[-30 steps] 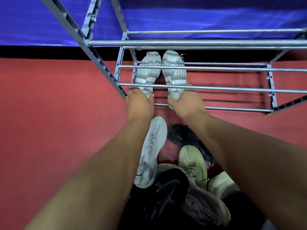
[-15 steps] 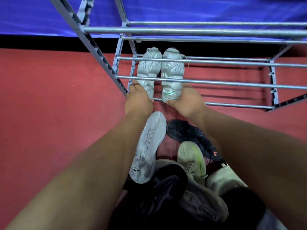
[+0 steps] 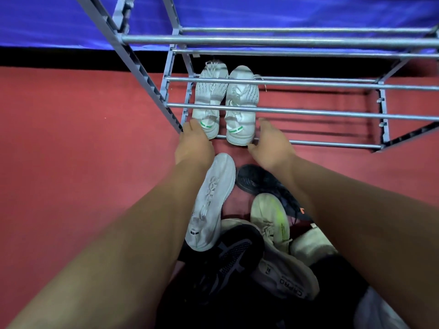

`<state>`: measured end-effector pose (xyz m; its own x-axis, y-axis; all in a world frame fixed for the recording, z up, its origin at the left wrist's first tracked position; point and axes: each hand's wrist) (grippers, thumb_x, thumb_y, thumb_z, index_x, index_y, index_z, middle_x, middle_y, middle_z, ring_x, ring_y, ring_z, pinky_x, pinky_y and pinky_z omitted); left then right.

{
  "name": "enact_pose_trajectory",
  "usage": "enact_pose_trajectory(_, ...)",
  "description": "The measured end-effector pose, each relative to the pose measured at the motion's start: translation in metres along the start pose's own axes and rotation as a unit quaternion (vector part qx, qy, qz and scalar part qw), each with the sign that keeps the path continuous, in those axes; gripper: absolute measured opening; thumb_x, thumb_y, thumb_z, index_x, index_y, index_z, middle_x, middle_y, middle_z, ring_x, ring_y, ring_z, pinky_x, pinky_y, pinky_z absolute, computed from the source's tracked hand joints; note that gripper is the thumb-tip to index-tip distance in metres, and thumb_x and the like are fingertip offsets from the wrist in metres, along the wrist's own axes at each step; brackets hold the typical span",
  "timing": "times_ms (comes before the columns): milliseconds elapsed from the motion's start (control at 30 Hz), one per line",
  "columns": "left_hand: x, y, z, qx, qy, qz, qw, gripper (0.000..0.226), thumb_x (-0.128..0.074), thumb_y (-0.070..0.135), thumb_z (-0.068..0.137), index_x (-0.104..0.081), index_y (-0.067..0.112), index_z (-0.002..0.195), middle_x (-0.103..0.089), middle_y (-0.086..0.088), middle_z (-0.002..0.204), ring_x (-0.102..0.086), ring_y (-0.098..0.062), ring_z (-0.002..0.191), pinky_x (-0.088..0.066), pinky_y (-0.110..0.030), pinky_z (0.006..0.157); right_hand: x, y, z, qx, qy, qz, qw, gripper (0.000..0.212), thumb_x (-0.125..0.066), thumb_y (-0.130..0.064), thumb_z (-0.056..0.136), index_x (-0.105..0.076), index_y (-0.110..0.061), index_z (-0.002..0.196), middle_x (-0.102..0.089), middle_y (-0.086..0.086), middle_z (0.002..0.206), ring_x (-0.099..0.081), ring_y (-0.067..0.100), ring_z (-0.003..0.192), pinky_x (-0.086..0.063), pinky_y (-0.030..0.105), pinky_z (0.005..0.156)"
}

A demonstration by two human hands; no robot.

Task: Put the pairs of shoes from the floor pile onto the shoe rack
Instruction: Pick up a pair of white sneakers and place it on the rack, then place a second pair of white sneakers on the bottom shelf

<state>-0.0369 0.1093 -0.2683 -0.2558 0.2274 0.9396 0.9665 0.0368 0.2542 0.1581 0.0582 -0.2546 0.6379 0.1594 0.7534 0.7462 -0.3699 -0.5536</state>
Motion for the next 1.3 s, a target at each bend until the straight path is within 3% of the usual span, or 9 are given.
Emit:
enact_pose_trajectory(200,0.008,0.008,-0.069,0.028,-0.057,-0.019,0.998,0.042,-0.058,0.014,0.094,-0.045,0.002,0.132,-0.047,-0.017,0.138,-0.050,-0.036,0.126,-0.046,-0.045,0.097,0.033,0.034,-0.071,-0.043,-0.008,-0.030,0.999,0.055,-0.061,-0.021,0.097,-0.049,-0.011,0.150,-0.056,0.013,0.148,-0.055,0.035,0.134,-0.047,0.040,0.108)
enact_pose_trajectory(367,0.010,0.031,-0.125,-0.047,-0.156,0.021,0.986,0.037,-0.054,0.007,0.094,-0.054,0.005,0.131,-0.061,-0.017,0.129,-0.060,-0.036,0.119,-0.051,-0.045,0.097,0.069,0.071,-0.144,-0.100,-0.003,-0.065,0.993,0.030,-0.061,-0.020,0.097,-0.069,-0.010,0.124,-0.066,0.014,0.127,-0.065,0.037,0.114,-0.052,0.036,0.095)
enact_pose_trajectory(467,0.016,0.051,-0.156,-0.105,-0.185,0.001,0.977,0.025,-0.053,0.014,0.093,-0.063,0.011,0.116,-0.070,-0.013,0.113,-0.066,-0.032,0.101,-0.057,-0.045,0.090,0.086,0.093,-0.184,-0.126,-0.002,-0.096,0.987,0.027,-0.061,-0.022,0.095,-0.071,-0.008,0.116,-0.065,0.016,0.122,-0.066,0.039,0.109,-0.054,0.040,0.091)
enact_pose_trajectory(600,0.025,0.094,-0.206,-0.188,-0.204,-0.003,0.961,0.031,-0.049,0.015,0.096,-0.063,0.011,0.123,-0.068,-0.009,0.117,-0.064,-0.032,0.108,-0.055,-0.044,0.092,0.098,0.116,-0.237,-0.163,-0.003,-0.117,0.980,0.029,-0.062,-0.027,0.093,-0.076,-0.011,0.112,-0.067,0.015,0.119,-0.066,0.038,0.112,-0.052,0.037,0.096)
enact_pose_trajectory(733,0.005,0.120,-0.251,-0.257,-0.262,0.024,0.930,0.027,-0.050,0.019,0.095,-0.063,0.013,0.118,-0.067,-0.010,0.115,-0.064,-0.033,0.104,-0.056,-0.043,0.086,0.093,0.156,-0.283,-0.190,-0.017,-0.116,0.975,0.045,-0.048,-0.037,0.081,-0.072,-0.012,0.110,-0.063,0.017,0.115,-0.062,0.041,0.110,-0.054,0.041,0.093)
enact_pose_trajectory(800,-0.010,0.120,-0.268,-0.276,-0.302,0.081,0.909,0.032,-0.052,0.022,0.096,-0.061,0.013,0.125,-0.063,-0.011,0.122,-0.062,-0.034,0.110,-0.054,-0.045,0.092,0.089,0.170,-0.302,-0.223,-0.026,-0.137,0.965,0.054,-0.041,-0.044,0.089,-0.061,-0.009,0.125,-0.057,0.018,0.125,-0.057,0.042,0.114,-0.053,0.046,0.092)
enact_pose_trajectory(967,-0.025,0.119,-0.290,-0.289,-0.285,0.155,0.901,0.038,-0.046,0.031,0.100,-0.059,0.010,0.129,-0.057,-0.015,0.132,-0.053,-0.037,0.117,-0.044,-0.045,0.092,0.065,0.179,-0.333,-0.354,-0.075,-0.098,0.927,0.113,-0.061,-0.083,0.078,-0.031,-0.004,0.154,-0.048,0.020,0.145,-0.050,0.042,0.134,-0.044,0.052,0.107)
enact_pose_trajectory(1133,-0.018,0.125,-0.279,-0.276,-0.305,0.153,0.898,0.034,-0.048,0.030,0.098,-0.066,0.012,0.120,-0.066,-0.009,0.113,-0.063,-0.032,0.103,-0.054,-0.042,0.087,0.048,0.177,-0.329,-0.377,-0.038,0.035,0.925,0.094,-0.077,-0.058,0.078,-0.035,-0.011,0.147,-0.052,0.019,0.134,-0.059,0.041,0.118,-0.053,0.044,0.096)
enact_pose_trajectory(1300,-0.009,0.123,-0.259,-0.266,-0.285,0.093,0.916,0.029,-0.046,0.015,0.099,-0.068,0.014,0.118,-0.066,-0.005,0.117,-0.066,-0.027,0.099,-0.058,-0.043,0.086,0.059,0.157,-0.308,-0.328,0.082,0.086,0.937,0.086,-0.080,-0.046,0.078,-0.040,-0.012,0.146,-0.046,0.015,0.138,-0.048,0.040,0.127,-0.044,0.047,0.106)
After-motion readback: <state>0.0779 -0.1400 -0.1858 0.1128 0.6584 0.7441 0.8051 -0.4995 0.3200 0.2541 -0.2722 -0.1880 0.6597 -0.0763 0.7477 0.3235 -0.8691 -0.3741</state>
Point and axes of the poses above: each hand's wrist, its own z-axis towards the middle knuckle, its own x-axis out of the back of the hand, y = z × x
